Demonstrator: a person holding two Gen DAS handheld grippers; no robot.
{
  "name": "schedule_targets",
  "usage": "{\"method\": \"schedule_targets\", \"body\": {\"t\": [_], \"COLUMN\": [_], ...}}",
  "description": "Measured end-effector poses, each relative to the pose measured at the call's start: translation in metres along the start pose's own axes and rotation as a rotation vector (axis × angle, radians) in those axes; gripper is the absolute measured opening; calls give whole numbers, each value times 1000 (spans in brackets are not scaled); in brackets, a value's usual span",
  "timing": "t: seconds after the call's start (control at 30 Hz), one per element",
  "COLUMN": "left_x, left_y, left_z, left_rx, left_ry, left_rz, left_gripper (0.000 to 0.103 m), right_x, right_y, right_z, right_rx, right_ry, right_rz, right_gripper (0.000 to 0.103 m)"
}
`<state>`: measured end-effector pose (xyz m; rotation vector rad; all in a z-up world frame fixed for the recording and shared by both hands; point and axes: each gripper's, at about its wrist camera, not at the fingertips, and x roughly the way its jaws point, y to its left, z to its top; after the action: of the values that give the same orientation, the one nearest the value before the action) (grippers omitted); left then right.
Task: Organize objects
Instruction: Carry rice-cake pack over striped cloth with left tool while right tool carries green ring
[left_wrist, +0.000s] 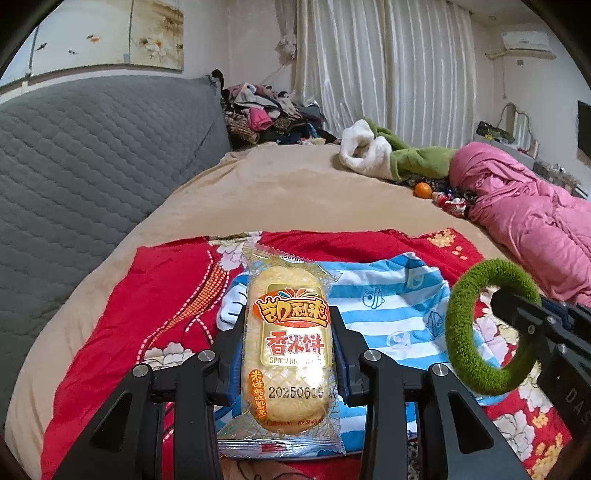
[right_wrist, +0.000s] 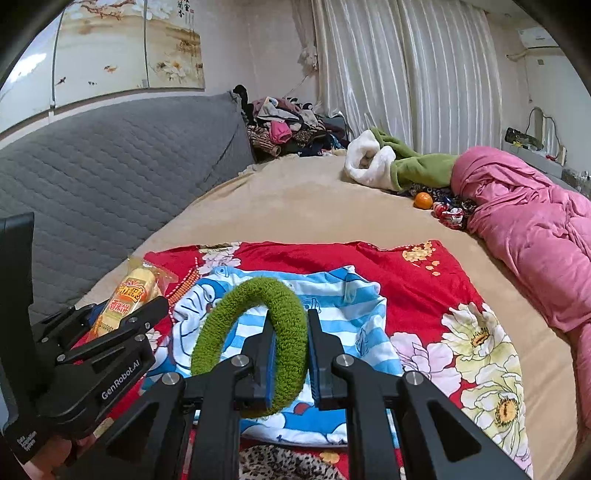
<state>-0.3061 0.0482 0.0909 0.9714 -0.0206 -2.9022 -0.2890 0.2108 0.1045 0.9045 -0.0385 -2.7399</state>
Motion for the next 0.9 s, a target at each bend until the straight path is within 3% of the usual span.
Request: {"method": "schedule_targets", "body": {"t": [0.47, 0.9], "left_x": [56, 114], "left_y": [3, -16], "left_z": [-1, -15], "left_rx": [-3, 8], "left_ry": [40, 112], "left_rz": [21, 17], "left_gripper": [39, 39], "right_x": [47, 106], "right_y": [-7, -14], "right_z": [15, -1], "right_rx": [7, 7], "right_ry": [12, 84], "right_rz": [-19, -45], "right_gripper": [14, 14]}}
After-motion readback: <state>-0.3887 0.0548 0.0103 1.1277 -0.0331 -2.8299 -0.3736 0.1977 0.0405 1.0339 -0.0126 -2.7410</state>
